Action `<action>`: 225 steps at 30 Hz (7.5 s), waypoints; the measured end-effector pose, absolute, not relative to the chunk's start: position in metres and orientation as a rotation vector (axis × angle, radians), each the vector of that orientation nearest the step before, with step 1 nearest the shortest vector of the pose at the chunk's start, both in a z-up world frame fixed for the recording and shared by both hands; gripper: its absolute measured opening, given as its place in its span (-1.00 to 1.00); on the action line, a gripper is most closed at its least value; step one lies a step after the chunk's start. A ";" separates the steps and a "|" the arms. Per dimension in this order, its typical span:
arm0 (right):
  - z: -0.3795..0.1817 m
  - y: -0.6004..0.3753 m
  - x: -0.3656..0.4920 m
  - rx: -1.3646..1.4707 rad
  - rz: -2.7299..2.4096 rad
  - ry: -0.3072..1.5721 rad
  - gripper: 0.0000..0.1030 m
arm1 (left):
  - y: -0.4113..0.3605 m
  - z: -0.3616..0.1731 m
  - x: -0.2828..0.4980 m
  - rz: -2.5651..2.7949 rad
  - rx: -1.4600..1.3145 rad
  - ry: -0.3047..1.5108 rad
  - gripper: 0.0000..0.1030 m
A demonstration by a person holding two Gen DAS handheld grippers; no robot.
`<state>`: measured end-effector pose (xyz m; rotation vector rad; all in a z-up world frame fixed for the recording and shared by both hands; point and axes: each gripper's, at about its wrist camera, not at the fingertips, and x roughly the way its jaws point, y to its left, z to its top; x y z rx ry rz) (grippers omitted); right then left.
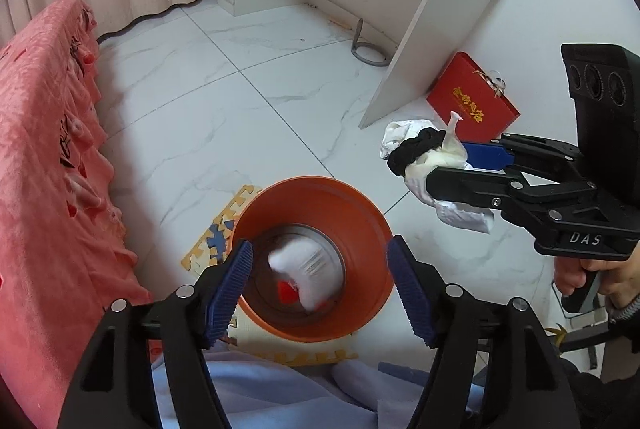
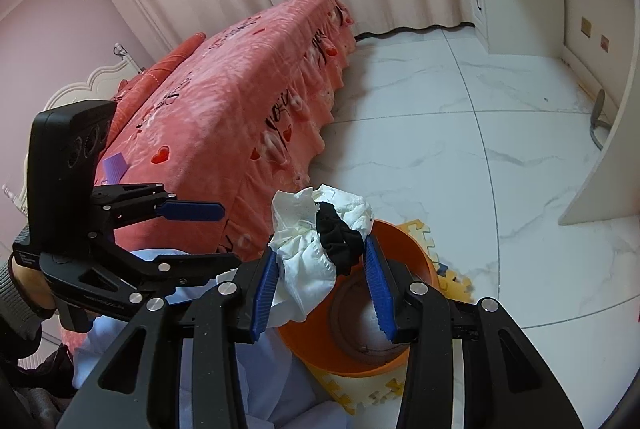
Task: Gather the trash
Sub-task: 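Carry both items to the orange bin and open both tools to drop them, then swing both tools back over the bed toward the remaining items, then grasp the white medicine box with the left tool while the right tool grasps the white-red figure, then carry both items to the orange bin and open both tools over it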
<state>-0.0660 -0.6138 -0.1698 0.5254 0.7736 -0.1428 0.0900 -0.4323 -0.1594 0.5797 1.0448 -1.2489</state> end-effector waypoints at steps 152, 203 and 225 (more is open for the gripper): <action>-0.035 -0.143 0.166 0.036 0.764 0.717 -0.49 | 0.022 -0.026 0.133 -0.426 -0.077 0.831 -0.40; -0.149 -0.592 -0.064 0.458 -0.077 0.797 -0.49 | -0.423 -0.138 0.076 -1.227 0.472 1.073 -0.40; -0.214 -0.615 -0.038 0.556 -0.123 0.914 -0.18 | -0.448 -0.191 0.094 -1.178 0.535 1.205 0.10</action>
